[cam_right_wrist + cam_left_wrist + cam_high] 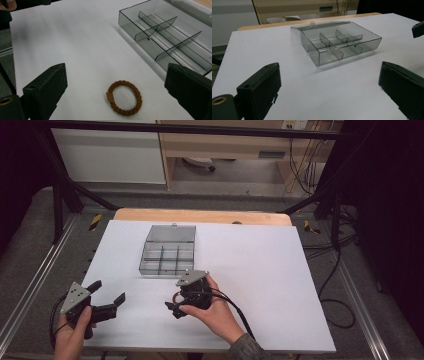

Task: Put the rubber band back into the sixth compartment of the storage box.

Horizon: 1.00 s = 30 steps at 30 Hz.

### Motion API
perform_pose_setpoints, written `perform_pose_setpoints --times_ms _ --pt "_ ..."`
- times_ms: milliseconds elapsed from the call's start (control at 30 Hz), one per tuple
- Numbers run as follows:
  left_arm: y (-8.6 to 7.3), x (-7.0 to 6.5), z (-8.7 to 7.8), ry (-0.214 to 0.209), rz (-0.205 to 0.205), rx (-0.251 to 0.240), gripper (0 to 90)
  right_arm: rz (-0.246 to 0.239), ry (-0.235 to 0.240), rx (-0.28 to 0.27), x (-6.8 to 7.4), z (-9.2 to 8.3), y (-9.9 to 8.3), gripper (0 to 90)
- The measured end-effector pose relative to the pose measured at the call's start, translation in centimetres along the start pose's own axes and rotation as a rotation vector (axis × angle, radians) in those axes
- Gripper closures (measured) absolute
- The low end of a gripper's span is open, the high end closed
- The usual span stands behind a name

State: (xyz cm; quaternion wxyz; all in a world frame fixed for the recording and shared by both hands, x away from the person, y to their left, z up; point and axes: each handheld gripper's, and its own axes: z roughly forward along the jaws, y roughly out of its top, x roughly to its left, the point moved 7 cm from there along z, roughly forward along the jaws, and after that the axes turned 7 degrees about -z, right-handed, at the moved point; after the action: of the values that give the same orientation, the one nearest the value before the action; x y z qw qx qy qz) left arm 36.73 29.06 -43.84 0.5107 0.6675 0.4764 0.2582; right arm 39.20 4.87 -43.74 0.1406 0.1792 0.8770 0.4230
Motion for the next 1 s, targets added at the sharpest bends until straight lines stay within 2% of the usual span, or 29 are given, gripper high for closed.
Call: perform_pose_setpoints --times_ms 400,600,767,933,1000 --pt "-0.1 -0.1 0.1 0.001 0.011 0.01 4.5 0.015 0.048 0.073 0.9 1.5 -1.3 4.2" --pt "-0.2 -0.1 0.2 -0.004 0.011 0.016 4.5 0.002 0.072 0.106 1.5 2.3 -1.9 5.5" --pt "-0.2 -0.2 0.2 -0.009 0.016 0.018 4.5 -0.007 0.068 0.132 1.4 2.6 -2.5 8.9" --pt "-0.1 -0.2 0.1 -0.013 0.008 0.011 4.6 -0.001 0.052 0.126 1.3 2.8 -2.7 10.0" --pt "-0.1 -0.2 0.1 -0.008 0.007 0.011 4.5 -0.016 0.044 0.129 1.2 2.8 -2.8 14.4"
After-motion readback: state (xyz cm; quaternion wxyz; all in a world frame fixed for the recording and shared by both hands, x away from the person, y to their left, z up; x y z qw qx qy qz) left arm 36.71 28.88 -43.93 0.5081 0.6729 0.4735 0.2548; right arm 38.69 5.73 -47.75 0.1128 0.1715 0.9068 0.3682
